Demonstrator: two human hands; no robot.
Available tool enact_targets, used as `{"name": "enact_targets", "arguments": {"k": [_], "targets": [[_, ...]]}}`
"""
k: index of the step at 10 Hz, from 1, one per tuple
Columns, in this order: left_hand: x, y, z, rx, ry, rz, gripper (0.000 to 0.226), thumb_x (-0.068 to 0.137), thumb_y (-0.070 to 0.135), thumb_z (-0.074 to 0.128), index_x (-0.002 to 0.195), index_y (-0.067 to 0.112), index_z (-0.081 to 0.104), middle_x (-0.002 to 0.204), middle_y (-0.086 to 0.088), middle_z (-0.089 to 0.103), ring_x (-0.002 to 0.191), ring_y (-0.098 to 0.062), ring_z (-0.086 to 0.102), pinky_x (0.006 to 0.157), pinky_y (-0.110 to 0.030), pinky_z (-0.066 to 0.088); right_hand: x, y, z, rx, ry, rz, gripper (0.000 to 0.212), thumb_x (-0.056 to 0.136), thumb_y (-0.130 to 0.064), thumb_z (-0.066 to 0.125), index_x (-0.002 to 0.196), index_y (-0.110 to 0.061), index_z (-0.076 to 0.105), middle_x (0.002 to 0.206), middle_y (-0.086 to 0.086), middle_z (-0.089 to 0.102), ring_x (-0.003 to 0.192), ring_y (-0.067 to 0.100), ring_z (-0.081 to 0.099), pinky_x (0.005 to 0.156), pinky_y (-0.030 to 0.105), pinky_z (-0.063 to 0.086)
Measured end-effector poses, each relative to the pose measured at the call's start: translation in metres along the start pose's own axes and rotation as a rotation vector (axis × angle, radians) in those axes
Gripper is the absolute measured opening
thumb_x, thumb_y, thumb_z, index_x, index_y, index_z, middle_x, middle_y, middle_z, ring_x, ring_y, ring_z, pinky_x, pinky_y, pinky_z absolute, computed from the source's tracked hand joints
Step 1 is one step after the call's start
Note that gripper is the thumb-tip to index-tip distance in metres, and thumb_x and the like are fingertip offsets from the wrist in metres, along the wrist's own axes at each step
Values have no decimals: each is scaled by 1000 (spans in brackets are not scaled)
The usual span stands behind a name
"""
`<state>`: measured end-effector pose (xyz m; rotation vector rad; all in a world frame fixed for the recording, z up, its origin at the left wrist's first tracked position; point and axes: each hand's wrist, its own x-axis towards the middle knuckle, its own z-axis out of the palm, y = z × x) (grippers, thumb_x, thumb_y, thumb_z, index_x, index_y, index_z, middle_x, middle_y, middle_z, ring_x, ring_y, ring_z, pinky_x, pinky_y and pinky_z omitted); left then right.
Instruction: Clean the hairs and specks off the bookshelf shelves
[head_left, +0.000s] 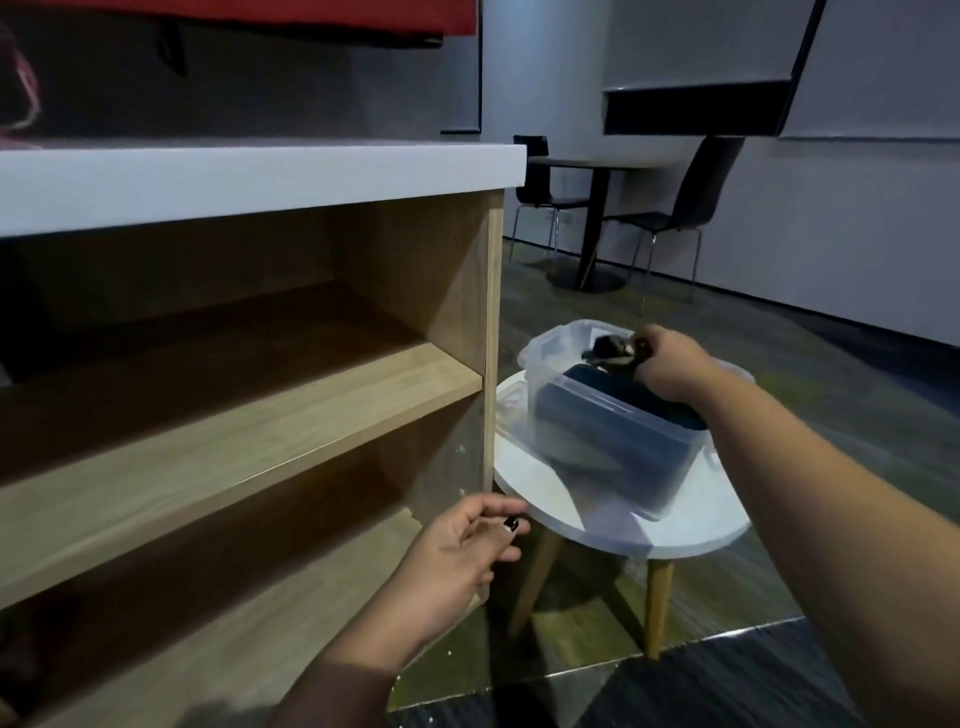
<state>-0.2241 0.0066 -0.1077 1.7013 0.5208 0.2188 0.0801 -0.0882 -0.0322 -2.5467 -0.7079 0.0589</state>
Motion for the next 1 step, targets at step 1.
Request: {"name": "enact_targets", "arguments": {"k": [1], "targets": [[3,-3,-4,22,11,15,21,100,21,51,113,32,64,111,11,72,95,-4,69,80,-25,49,17,10,14,-83,-146,15,44,87,-4,57,128,-18,55,122,12,59,107,30,53,85,32,45]]}}
